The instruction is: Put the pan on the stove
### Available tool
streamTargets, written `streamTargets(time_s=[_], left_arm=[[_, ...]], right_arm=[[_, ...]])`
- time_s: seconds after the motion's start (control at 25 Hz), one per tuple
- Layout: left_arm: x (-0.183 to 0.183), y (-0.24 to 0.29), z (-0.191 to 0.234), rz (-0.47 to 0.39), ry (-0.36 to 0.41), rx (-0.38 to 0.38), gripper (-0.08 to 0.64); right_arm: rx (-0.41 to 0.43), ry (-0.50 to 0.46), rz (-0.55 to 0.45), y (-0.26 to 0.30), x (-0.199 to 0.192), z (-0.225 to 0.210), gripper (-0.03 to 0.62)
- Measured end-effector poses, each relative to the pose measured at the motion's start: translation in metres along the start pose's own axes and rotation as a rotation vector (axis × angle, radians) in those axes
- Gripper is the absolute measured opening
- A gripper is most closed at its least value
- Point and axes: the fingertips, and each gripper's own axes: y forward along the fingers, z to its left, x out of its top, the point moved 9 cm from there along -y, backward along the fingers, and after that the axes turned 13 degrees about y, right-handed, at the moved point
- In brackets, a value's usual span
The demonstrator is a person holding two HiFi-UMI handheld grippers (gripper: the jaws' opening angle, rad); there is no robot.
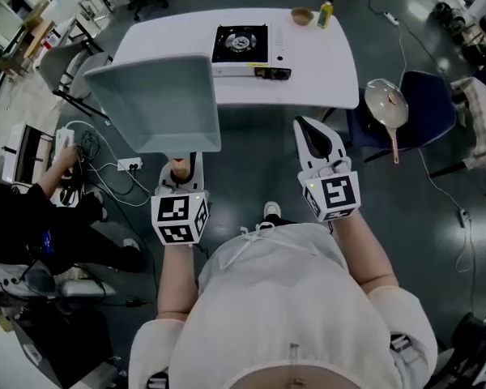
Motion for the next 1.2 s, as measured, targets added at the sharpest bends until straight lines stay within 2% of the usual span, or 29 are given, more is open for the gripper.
streamTargets(time_s=[0.28, 0.6, 0.88, 1.2], left_arm=[[0.022, 0.081, 0.014, 0.037, -0.039, 0.044, 0.02], [0.029, 0.16, 0.041, 0.11, -0.052, 0.016, 0.02], [0.026, 0.244, 0.083, 0.186, -0.058, -0.072, 0.02], [0.001, 0.341, 0.117, 0.346, -0.074, -0.28, 0.02]], right_arm=[[0.029, 0.004, 0.013, 0.073, 0.005, -0.066, 0.005], [0.041, 0.023, 0.061, 0.147, -0.004, -0.102, 0.006], [0.005, 0.046, 0.107, 0.228, -0.012, -0.12, 0.006], [-0.091, 0.071, 0.158, 0.314, -0.034, -0.137, 0.006]])
